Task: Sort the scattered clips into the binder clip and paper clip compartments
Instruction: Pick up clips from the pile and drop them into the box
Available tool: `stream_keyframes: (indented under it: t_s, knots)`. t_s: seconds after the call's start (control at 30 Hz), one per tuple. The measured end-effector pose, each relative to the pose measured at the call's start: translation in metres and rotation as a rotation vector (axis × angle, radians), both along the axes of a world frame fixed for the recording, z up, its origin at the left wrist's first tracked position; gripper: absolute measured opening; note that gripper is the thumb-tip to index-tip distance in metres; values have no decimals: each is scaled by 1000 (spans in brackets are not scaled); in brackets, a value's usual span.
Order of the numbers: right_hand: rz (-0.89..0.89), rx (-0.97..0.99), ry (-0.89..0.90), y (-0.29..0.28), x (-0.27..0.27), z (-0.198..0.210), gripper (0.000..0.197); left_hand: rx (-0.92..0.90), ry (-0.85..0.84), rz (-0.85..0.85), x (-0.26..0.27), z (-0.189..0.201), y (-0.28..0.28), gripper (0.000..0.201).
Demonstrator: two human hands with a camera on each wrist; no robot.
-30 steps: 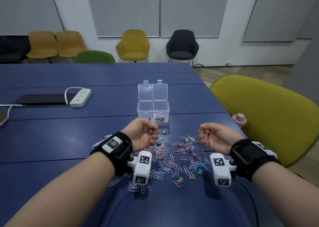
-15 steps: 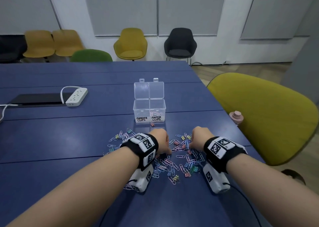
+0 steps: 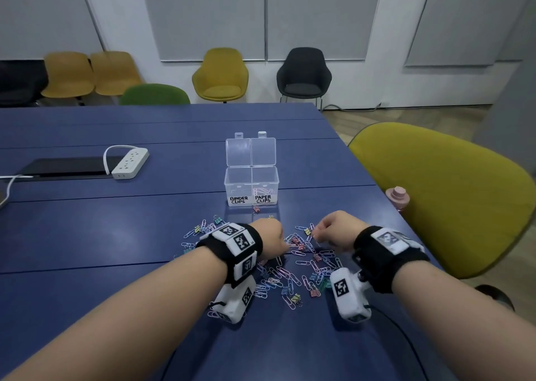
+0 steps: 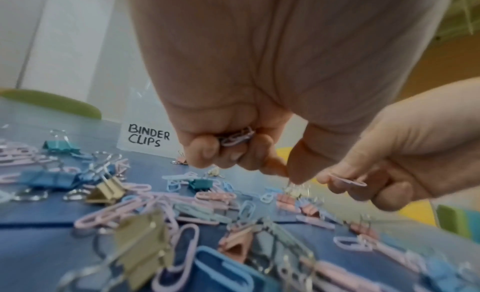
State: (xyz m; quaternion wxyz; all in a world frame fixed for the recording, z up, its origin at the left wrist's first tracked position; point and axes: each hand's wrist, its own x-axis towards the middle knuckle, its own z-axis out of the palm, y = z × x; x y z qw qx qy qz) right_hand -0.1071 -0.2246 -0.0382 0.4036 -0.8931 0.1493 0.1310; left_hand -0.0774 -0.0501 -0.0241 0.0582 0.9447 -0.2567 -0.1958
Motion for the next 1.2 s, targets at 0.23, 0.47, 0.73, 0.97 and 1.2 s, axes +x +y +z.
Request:
stream_keyframes:
  t_s: [0.23,0.47,0.73,0.97,1.2]
  knots:
    - [-377,981,66,-11,-9,9,20,-921,577,625,7,9,23,20]
    - [-237,526,20,3,-10,8,25,-1328,923,958,23,6,51,10]
    - [264,-576,110,-7,-17,17,23,-1241,881,921,22,0,72,7]
    - [329,-609,83,-2,-23,-2,16,-1270,1061,984,24,4,77,22]
    - [377,-658,25,13,-18,-6,4,-1343,865,1089,29,-1,75,38]
